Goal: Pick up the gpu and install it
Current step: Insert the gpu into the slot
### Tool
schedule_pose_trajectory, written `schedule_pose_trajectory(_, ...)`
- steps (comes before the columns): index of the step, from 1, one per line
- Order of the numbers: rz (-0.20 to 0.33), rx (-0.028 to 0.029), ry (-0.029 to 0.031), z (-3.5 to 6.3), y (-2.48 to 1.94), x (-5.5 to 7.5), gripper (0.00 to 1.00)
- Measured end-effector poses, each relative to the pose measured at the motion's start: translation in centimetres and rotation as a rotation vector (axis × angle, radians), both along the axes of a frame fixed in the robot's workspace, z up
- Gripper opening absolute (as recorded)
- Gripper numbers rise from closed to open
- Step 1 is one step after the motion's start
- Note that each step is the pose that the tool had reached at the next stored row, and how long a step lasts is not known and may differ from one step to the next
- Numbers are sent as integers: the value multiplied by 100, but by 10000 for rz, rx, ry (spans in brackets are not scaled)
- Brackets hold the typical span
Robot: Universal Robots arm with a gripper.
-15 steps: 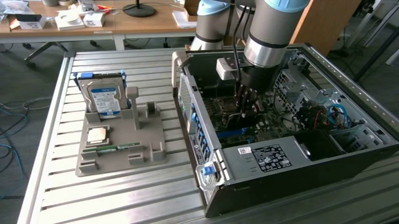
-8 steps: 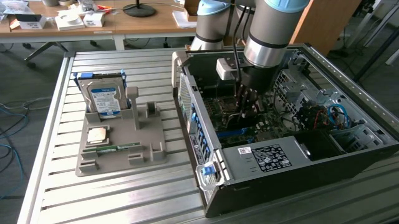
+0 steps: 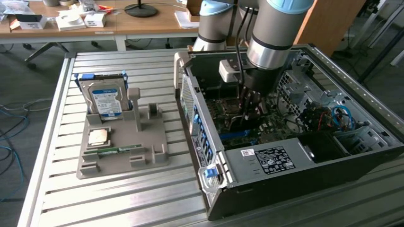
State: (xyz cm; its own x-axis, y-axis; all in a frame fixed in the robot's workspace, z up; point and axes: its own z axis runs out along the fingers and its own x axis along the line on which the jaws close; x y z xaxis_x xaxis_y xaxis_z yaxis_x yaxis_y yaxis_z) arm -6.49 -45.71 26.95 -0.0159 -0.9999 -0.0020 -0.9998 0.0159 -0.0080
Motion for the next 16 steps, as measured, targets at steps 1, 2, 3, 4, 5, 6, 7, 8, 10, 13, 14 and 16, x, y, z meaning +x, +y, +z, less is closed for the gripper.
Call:
schedule_pose_trajectory(1,-1,-2,1,-2,0,0,26)
schedule_pose_trajectory(2,-1,-3,1,-2,0,0,26)
schedule_pose_trajectory(3,0,-3,1,-2,0,0,26)
schedule_pose_trajectory(4,-1,-3,1,-2,0,0,26)
schedule_pose_trajectory(5,0,-1,0,-5,0,0,26)
schedule_pose_trajectory(6,0,4,-1,-12,1,0,26)
schedule_pose_trajectory(7,0,2,-2,-16,0,0,26)
schedule_pose_trajectory(8,0,-1,-1,-18,0,0,26)
schedule_pose_trajectory(10,1,-3,-3,-22,0,-1,26)
schedule_pose_trajectory(13,1,1,-6,-32,0,-4,26)
schedule_pose_trajectory(14,1,-1,-7,-33,0,-4,26)
schedule_pose_trajectory(16,1,-3,-6,-33,0,-5,26)
